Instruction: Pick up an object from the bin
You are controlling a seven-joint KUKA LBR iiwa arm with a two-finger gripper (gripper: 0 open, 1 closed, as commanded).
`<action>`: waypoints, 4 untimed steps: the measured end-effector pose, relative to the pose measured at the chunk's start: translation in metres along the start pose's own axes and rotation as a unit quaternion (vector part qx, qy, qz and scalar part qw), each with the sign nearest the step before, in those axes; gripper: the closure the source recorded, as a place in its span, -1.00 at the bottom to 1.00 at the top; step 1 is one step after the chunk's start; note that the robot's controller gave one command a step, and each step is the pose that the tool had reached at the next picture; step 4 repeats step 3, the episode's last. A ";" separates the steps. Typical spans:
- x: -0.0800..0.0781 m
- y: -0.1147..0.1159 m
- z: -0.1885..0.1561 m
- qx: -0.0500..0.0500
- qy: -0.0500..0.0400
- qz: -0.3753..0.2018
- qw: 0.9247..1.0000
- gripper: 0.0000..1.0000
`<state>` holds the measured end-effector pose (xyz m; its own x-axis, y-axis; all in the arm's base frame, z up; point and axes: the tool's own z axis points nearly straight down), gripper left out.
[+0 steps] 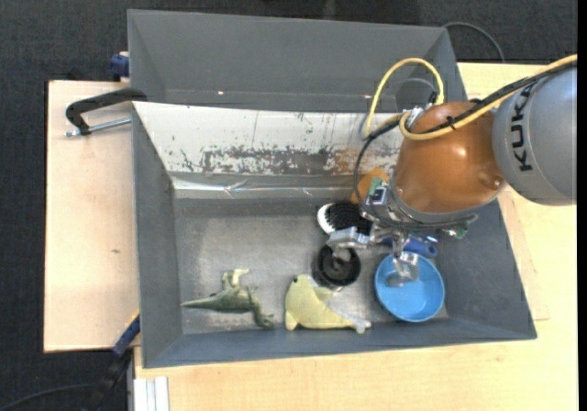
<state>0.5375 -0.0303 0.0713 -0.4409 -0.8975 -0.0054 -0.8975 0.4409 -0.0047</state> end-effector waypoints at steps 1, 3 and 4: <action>-0.004 -0.001 -0.005 0.002 -0.003 0.000 1.000 1.00; 0.096 -0.021 -0.247 0.004 0.002 -0.082 0.997 1.00; 0.096 -0.021 -0.247 0.004 0.002 -0.082 0.997 1.00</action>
Offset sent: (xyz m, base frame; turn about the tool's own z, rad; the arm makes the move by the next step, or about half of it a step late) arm 0.0000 0.0000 0.0000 0.0000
